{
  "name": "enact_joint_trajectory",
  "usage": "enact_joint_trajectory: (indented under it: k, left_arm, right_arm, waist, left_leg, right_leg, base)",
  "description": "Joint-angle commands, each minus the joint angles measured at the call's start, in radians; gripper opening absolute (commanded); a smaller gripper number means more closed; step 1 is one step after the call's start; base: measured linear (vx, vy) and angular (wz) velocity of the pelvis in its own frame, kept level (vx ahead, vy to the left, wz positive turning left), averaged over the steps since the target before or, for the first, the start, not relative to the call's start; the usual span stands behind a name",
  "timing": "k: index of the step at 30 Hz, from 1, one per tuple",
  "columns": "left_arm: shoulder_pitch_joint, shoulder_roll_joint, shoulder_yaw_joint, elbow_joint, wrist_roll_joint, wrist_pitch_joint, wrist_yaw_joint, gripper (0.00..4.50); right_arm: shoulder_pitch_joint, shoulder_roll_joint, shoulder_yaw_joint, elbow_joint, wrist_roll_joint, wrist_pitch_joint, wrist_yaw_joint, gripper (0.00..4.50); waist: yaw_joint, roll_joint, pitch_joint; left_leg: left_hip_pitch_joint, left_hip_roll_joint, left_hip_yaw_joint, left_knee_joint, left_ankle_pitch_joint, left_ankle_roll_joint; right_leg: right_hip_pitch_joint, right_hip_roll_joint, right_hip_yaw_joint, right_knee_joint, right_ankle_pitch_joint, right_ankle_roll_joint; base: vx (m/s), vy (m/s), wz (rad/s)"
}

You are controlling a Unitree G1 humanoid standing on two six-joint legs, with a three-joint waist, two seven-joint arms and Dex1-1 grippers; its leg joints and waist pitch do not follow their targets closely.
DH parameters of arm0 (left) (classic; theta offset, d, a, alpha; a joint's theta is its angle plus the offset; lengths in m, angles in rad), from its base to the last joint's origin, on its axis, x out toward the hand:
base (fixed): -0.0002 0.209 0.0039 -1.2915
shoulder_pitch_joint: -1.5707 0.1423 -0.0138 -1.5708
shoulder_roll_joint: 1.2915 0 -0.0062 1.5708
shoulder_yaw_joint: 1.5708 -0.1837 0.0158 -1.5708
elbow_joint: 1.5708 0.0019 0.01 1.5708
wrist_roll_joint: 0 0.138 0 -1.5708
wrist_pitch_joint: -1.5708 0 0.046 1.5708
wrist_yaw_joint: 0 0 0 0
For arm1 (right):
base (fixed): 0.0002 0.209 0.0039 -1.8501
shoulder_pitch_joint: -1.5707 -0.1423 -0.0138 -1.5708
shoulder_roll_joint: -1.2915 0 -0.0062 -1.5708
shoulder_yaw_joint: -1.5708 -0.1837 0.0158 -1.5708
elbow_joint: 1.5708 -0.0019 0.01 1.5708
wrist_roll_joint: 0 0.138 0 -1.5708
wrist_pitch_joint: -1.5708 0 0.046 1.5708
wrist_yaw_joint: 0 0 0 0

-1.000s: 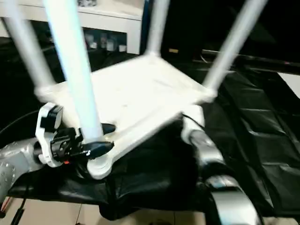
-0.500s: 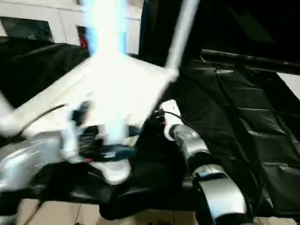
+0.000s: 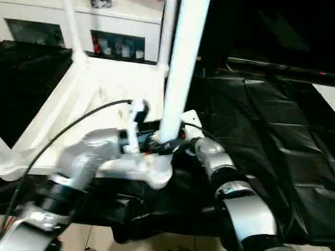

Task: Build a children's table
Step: Rotate table base

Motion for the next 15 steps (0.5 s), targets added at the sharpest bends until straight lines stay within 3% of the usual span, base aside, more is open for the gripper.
enact_joint_trajectory:
  k: [1,4,7,11,12,15]
  left_arm:
    - [-0.004,0.03,-0.016,0.017,0.039,-0.044,-0.033,4.47]
    - [0.019,0.07,-0.029,0.009,0.038,-0.058,-0.104,4.47]
    - [0.068,0.173,-0.078,-0.031,0.046,-0.049,-0.246,4.47]
    - [0.083,0.244,-0.115,-0.006,0.09,-0.083,-0.325,4.47]
    - [0.076,0.272,-0.128,0.023,0.113,-0.104,-0.357,4.47]
    - [0.04,0.295,-0.147,0.117,0.194,-0.199,-0.35,4.18]
  right_arm:
    - [0.023,-0.036,-0.015,-0.036,0.02,-0.024,0.033,3.7]
    - [0.035,-0.068,-0.022,-0.068,0.026,-0.03,0.066,3.7]
    - [0.064,-0.126,-0.017,-0.142,0.032,-0.032,0.156,3.7]
    - [0.105,-0.182,0.004,-0.237,0.039,-0.012,0.278,3.7]
    - [0.141,-0.217,0.031,-0.31,0.044,0.005,0.361,3.7]
    - [0.202,-0.276,0.078,-0.44,0.051,0.042,0.477,3.7]
  waist:
    - [0.008,0.007,-0.069]
    - [0.01,0.007,-0.069]
    - [0.01,0.005,-0.069]
    - [0.01,0.011,-0.068]
    - [0.013,0.016,-0.067]
    - [0.02,0.012,-0.064]
  left_leg:
    - [0.002,-0.024,0.024,-0.064,-0.224,0.021]
    - [0.002,-0.024,0.024,-0.065,-0.224,0.025]
    - [0.001,-0.022,0.024,-0.065,-0.217,0.03]
    - [0.006,-0.021,0.024,-0.066,-0.225,0.035]
    - [0.008,-0.022,0.025,-0.066,-0.237,0.034]
    - [0.008,-0.023,0.023,-0.069,-0.266,0.04]
  right_leg:
    - [0.058,-0.013,0.015,-0.072,-0.185,-0.213]
    - [0.058,-0.012,0.015,-0.069,-0.18,-0.22]
    - [0.058,-0.012,0.016,-0.066,-0.173,-0.221]
    - [0.055,-0.01,0.016,-0.066,-0.153,-0.233]
    - [0.054,-0.01,0.016,-0.068,-0.16,-0.237]
    - [0.058,-0.007,0.016,-0.076,-0.196,-0.215]
  base:
    - [0.0,0.0,0.0]
    - [0.0,0.0,0.0]
    - [0.0,0.0,0.0]
    - [0.0,0.0,0.0]
    - [0.0,0.0,0.0]
    - [0.0,0.0,0.0]
